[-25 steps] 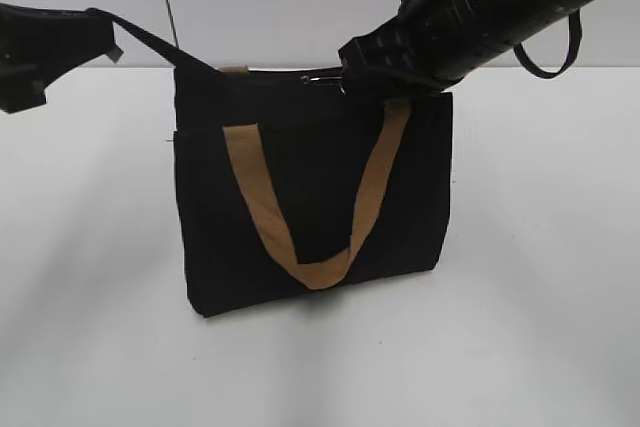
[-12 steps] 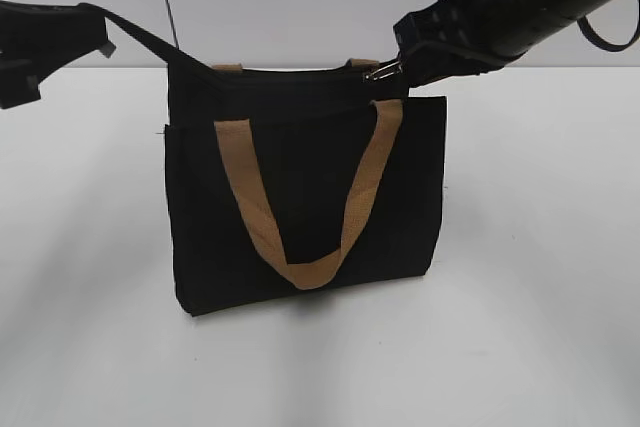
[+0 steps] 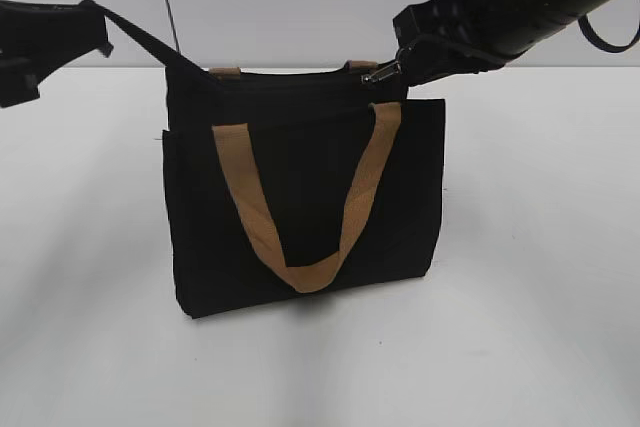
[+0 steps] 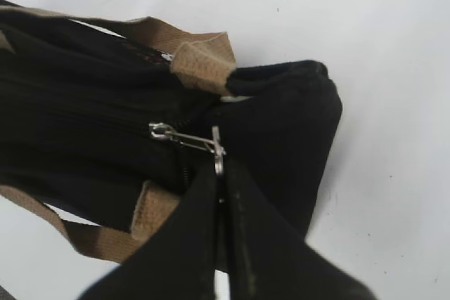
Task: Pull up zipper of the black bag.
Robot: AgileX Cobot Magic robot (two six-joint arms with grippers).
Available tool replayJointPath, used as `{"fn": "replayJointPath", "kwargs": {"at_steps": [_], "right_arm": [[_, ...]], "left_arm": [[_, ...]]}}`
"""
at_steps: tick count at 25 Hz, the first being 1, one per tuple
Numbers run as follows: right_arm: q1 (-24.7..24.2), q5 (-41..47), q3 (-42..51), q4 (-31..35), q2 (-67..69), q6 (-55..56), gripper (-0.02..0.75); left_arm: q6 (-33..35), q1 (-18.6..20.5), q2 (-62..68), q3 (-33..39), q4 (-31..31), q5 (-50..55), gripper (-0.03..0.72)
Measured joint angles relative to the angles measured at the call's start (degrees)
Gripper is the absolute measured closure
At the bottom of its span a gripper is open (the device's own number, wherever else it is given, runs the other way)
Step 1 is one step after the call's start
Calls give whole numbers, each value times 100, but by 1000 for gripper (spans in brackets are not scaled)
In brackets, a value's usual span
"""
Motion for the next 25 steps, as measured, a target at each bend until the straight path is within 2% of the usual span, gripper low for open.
{"fn": "replayJointPath", "kwargs": {"at_steps": [2, 4, 6, 8, 11, 14, 20, 23, 25], "right_arm": [[0, 0, 0, 5, 0, 0, 722], [-11, 0, 0, 5, 0, 5, 669], [-11, 12, 0, 0, 0, 5, 584], [-11, 76, 0, 0, 0, 5, 477], [-11, 271, 0, -6, 0, 16, 344], [-11, 512, 0, -33, -40, -23, 302], [-11, 1038, 0, -552, -343, -25, 291], [-22, 1293, 0, -909, -526, 144, 291], [-22, 1509, 0, -1176, -624, 387, 291]], "left_arm": [[0, 0, 0, 0, -7, 0, 601], [0, 11, -14, 0, -56, 0, 514], [0, 19, -14, 0, -75, 0, 405], [0, 25, -14, 0, -75, 0, 335], [12, 25, -20, 0, -80, 277, 293], [30, 25, -43, 0, -164, 1369, 283], [44, 42, 47, 0, -1627, 4551, 279], [171, 35, 242, -5, -2550, 5292, 275], [726, -12, 310, -5, -3363, 5483, 274]]}}
